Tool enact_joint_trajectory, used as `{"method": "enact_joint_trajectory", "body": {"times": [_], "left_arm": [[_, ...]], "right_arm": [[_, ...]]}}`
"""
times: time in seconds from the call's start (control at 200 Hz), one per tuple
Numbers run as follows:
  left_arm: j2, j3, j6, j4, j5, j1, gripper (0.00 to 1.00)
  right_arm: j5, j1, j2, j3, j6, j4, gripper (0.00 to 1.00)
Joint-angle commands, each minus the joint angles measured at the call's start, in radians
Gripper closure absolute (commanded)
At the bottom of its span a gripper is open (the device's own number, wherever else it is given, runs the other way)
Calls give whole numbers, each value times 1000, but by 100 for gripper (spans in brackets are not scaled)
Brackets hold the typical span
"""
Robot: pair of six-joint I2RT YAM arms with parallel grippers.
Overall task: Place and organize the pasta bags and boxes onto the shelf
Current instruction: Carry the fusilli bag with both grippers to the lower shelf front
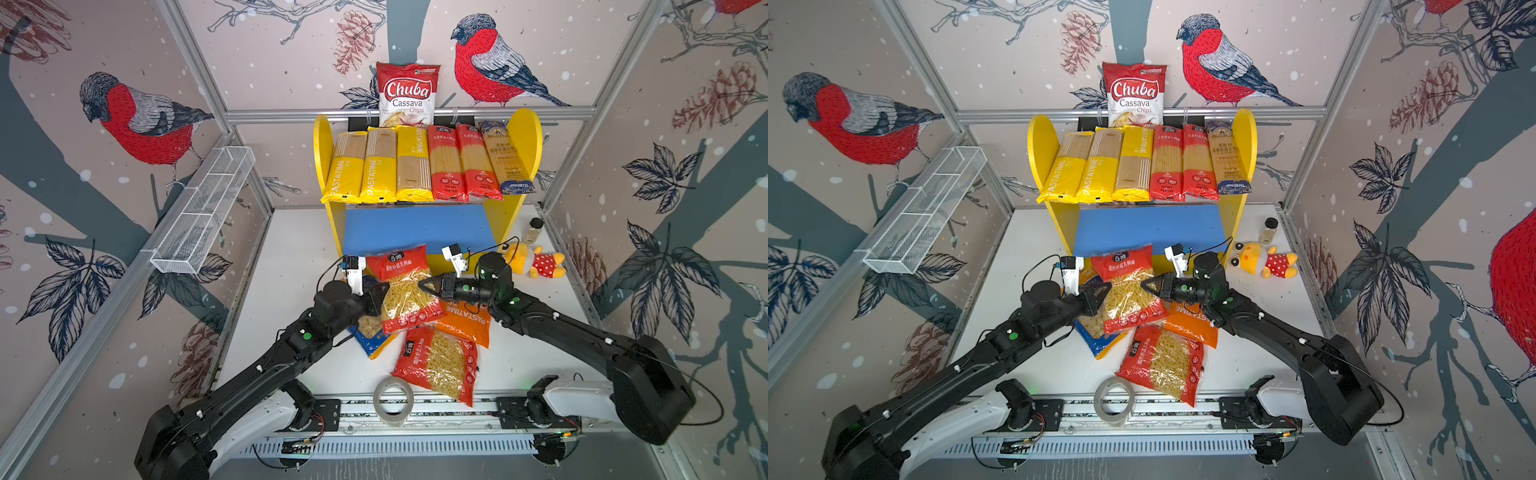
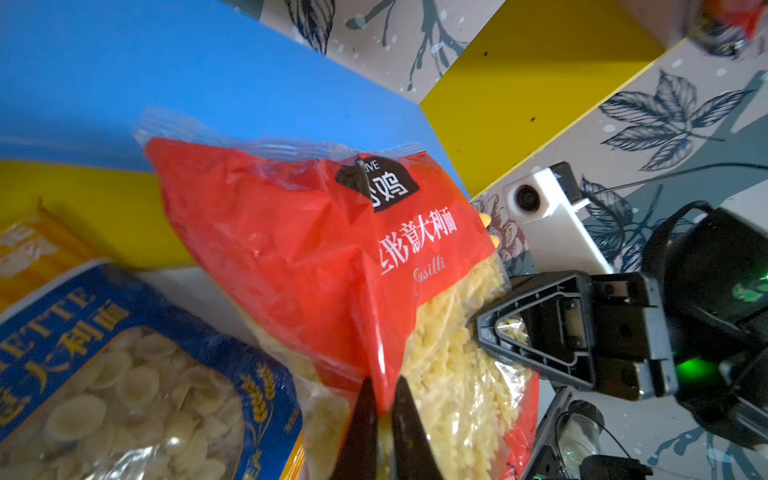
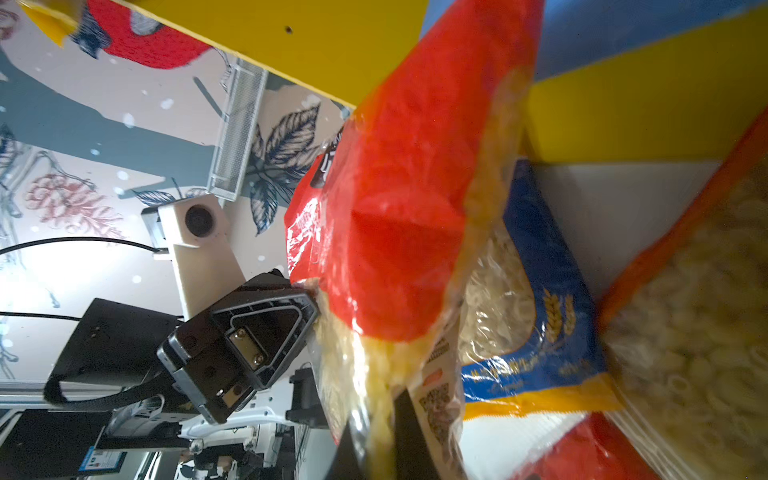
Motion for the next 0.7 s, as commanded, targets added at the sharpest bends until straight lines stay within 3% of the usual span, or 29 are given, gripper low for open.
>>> {"method": "enact_joint_trajectory", "body": {"times": [0.0, 0.13, 0.435, 0.695], "left_arm": [[12, 55, 82, 68, -41, 28, 95], [66, 135, 108, 8, -42, 50, 92], [110, 243, 115, -190, -109, 85, 67], [61, 196, 79, -187, -83, 86, 63]], "right_arm": [[110, -22, 3, 39, 74, 198, 100], [177, -19, 50, 106, 74, 221, 100], [264, -27, 207, 263, 87, 237, 100], [254, -37, 385, 409, 98, 170, 100]]}}
